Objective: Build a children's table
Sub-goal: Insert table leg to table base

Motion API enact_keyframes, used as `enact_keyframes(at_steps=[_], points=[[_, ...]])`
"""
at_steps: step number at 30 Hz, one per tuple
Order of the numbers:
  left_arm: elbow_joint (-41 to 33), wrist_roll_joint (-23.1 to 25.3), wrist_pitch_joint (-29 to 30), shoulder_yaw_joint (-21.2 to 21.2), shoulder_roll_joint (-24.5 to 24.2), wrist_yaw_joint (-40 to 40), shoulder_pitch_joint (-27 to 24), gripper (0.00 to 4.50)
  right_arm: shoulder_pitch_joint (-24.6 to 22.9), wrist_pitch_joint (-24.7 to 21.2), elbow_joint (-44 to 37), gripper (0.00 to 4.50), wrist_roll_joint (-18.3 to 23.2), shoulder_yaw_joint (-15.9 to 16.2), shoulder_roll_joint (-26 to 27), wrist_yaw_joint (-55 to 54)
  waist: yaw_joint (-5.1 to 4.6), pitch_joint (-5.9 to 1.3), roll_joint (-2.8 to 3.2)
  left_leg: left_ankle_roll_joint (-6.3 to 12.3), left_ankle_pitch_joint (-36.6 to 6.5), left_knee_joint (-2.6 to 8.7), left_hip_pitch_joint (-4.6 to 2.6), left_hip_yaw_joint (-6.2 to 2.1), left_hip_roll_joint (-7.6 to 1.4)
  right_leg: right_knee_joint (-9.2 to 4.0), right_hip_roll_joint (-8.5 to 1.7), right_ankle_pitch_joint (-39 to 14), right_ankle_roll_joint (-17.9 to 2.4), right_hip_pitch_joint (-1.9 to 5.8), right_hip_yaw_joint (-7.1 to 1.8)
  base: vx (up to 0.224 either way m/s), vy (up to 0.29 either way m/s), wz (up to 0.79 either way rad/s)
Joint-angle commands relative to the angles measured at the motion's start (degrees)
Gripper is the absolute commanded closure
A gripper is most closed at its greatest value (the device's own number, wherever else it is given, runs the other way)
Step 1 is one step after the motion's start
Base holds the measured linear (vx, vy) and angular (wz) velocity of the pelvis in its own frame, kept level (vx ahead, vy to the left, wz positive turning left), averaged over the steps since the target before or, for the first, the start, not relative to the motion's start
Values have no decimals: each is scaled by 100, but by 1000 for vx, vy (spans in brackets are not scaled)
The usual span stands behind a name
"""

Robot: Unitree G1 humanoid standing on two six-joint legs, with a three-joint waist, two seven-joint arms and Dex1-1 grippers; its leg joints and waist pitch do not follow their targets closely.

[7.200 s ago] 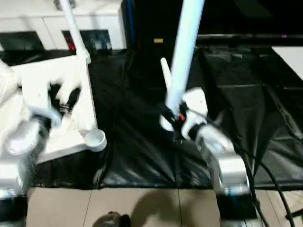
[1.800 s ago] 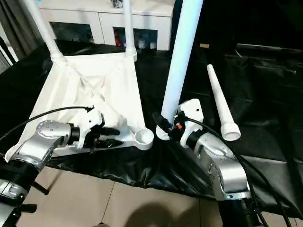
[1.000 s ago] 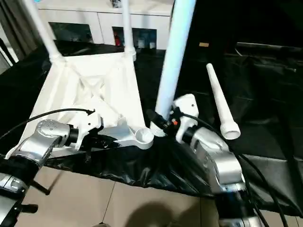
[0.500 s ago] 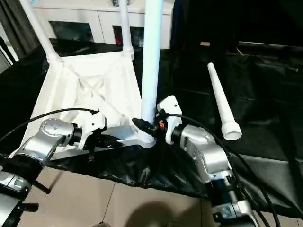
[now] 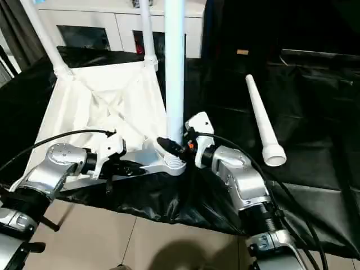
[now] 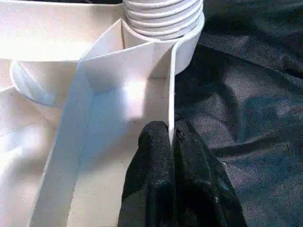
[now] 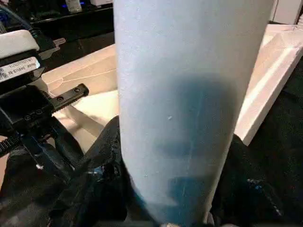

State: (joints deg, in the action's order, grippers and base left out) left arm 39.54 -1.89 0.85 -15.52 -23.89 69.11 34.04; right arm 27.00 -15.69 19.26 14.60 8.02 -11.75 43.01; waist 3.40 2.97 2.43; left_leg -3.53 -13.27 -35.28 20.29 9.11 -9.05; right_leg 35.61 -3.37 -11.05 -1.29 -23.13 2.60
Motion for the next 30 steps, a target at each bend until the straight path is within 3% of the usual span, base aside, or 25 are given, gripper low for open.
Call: enact_keyframes(at_steps=[1, 10, 11, 12, 14, 15, 16, 20, 26, 27, 28, 30], points=[[-195, -329, -22, 174, 109, 48, -60, 450, -7, -8, 170, 262, -47, 50, 36, 48, 48, -352, -27, 283, -455, 464, 22, -104, -385, -377, -560, -512, -1519, 352, -302, 0, 0, 0], [-200, -196, -6, 160, 122, 8, -84, 450, -598, 511, 311, 262, 420, -505, 167, 177, 75, -373, 4, 367, -379, 457, 18, -95, -387, -365, -554, -252, -1568, 353, -293, 0, 0, 0], [-181, -192, -10, 163, 123, 6, -70, 450, -668, 593, 346, 262, 462, -556, 194, 196, 86, -371, 43, 366, -390, 455, 15, -100, -395, -365, -566, -252, -1574, 347, -297, 0, 0, 0], [-169, -188, -13, 165, 124, 5, -62, 450, -705, 638, 368, 262, 483, -584, 210, 204, 95, -386, 12, 408, -365, 455, 13, -94, -391, -364, -559, -187, -1594, 361, -291, 0, 0, 0], [-140, -179, -20, 167, 129, -2, -46, 450, -770, 732, 445, 262, 509, -630, 244, 220, 105, -385, 25, 429, -329, 456, 20, -91, -392, -363, -562, -162, -1600, 361, -287, 0, 0, 0], [-112, -169, -31, 170, 136, -16, -27, 450, -843, 940, 518, 262, 433, -599, 253, 236, 118, -388, 70, 422, -331, 452, 21, -95, -393, -358, -562, -186, -1599, 356, -279, 0, 0, 0], [-106, -166, -33, 171, 138, -22, -22, 450, -863, 1006, 533, 262, 403, -583, 253, 240, 112, -377, 44, 415, -395, 459, 13, -81, -396, -380, -556, -243, -1592, 348, -279, 0, 0, 0], [-66, -144, -65, 194, 159, -79, 5, 450, -949, 1412, 570, 262, 143, -446, 228, 190, 128, -371, 52, 348, -498, 478, 2, -69, -407, -393, -545, -415, -1543, 341, -278, 0, 0, 0], [-107, -114, -68, 178, 132, -57, 4, 450, -875, 1441, 465, 262, -170, -81, 110, 315, 138, -367, 48, 342, -497, 484, 2, -70, -404, -397, -546, -444, -1507, 348, -283, 0, 0, 0], [-128, -112, -63, 177, 121, -51, -7, 450, -847, 1423, 454, 262, -196, -29, 100, 345, 129, -363, -6, 358, -496, 484, 12, -62, -397, -401, -539, -448, -1494, 354, -285, 0, 0, 0], [-144, -111, -60, 175, 113, -47, -14, 450, -828, 1414, 448, 262, -211, 5, 93, 364, 138, -364, 22, 365, -490, 485, 12, -69, -398, -397, -551, -504, -1488, 353, -284, 0, 0, 0], [-184, -96, -57, 162, 79, -26, -34, 450, -753, 1323, 453, 262, -212, 72, 80, 437, 137, -358, 8, 375, -503, 488, 8, -67, -400, -405, -548, -597, -1466, 346, -284, 0, 0, 0]])
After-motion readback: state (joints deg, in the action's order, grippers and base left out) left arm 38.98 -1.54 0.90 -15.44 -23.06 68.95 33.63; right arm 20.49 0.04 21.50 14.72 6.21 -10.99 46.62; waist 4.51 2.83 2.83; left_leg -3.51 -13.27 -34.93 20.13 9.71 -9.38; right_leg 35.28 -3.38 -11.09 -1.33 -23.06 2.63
